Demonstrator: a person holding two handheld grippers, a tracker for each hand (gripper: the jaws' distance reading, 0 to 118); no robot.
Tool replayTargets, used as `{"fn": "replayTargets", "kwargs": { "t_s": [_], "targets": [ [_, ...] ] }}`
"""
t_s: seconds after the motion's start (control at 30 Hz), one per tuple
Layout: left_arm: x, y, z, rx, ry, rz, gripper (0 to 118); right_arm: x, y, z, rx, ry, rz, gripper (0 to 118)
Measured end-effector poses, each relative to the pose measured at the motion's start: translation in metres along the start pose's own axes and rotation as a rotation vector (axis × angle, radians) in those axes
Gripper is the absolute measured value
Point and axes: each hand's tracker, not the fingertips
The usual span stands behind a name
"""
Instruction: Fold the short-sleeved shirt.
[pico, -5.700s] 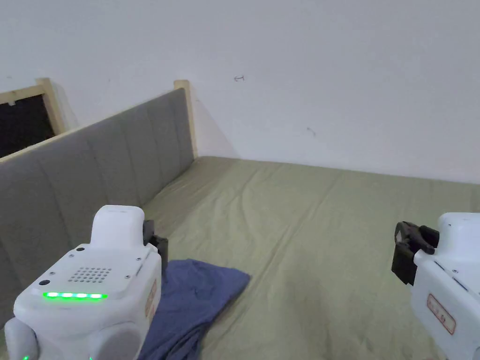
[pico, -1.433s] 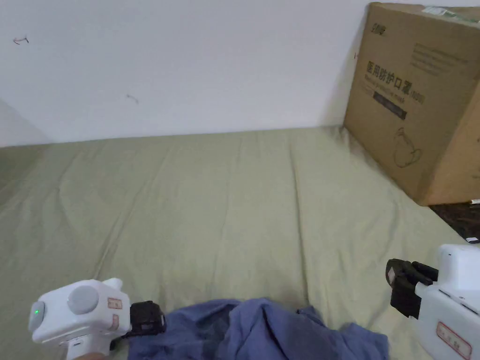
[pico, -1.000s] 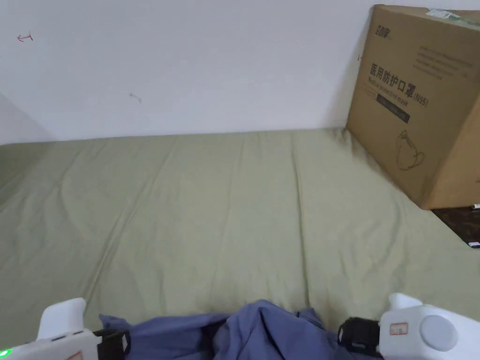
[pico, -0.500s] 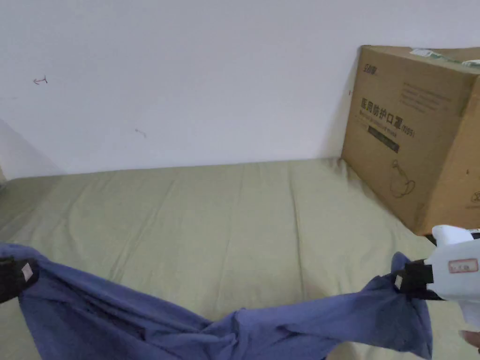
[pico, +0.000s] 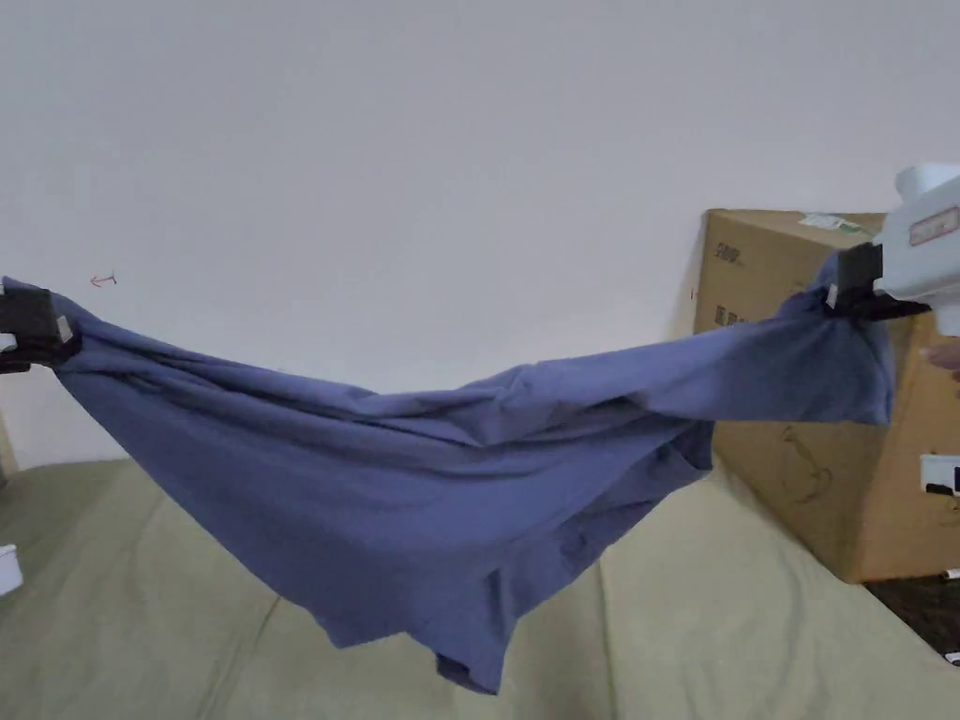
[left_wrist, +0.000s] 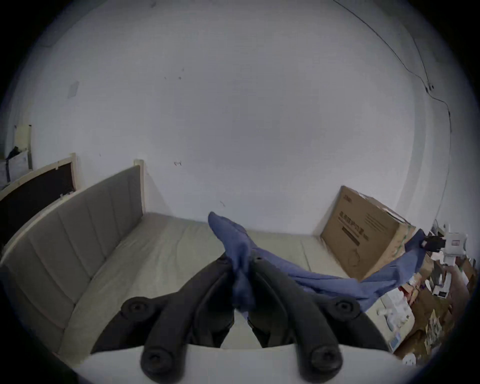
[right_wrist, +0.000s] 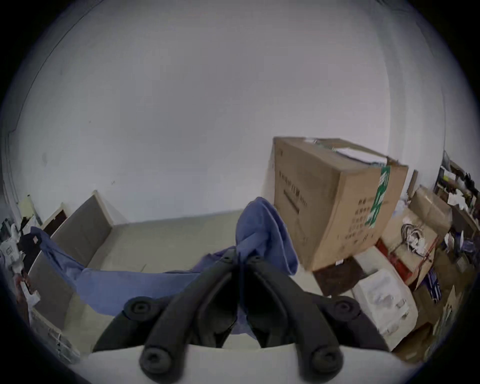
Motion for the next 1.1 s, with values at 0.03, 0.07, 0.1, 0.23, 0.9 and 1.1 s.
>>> {"fn": "replayTargets", "kwargs": {
  "t_s": [0.03,0.07,0.1,0.23,0.9,1.1],
  "targets": [
    [0.001,0.002,-0.008,0.018,0.020,0.004,7,-0.002,0.006,-0.004,0.021,-0.016,-0.001,1],
    [0.001,0.002,-0.015,0.031,0.024,0.007,7,0.000,0.006,-0.013,0.038,-0.018,-0.003,1],
    [0.001,0.001,-0.023,0.042,0.030,0.015,7,-0.001,0.006,-0.017,0.053,-0.020,-0.010,1],
    [-0.007,-0.027,-0.056,-0.032,0.041,0.078,7,0.008,-0.025,-0.047,0.041,-0.029,-0.046,1],
    [-0.149,-0.391,0.034,-0.691,0.091,0.384,7,0.153,-0.449,-0.029,-0.731,0.033,-0.308,1],
    [-0.160,-0.387,0.064,-0.699,0.072,0.397,8,0.162,-0.444,-0.012,-0.684,0.083,-0.370,1]
  ]
}}
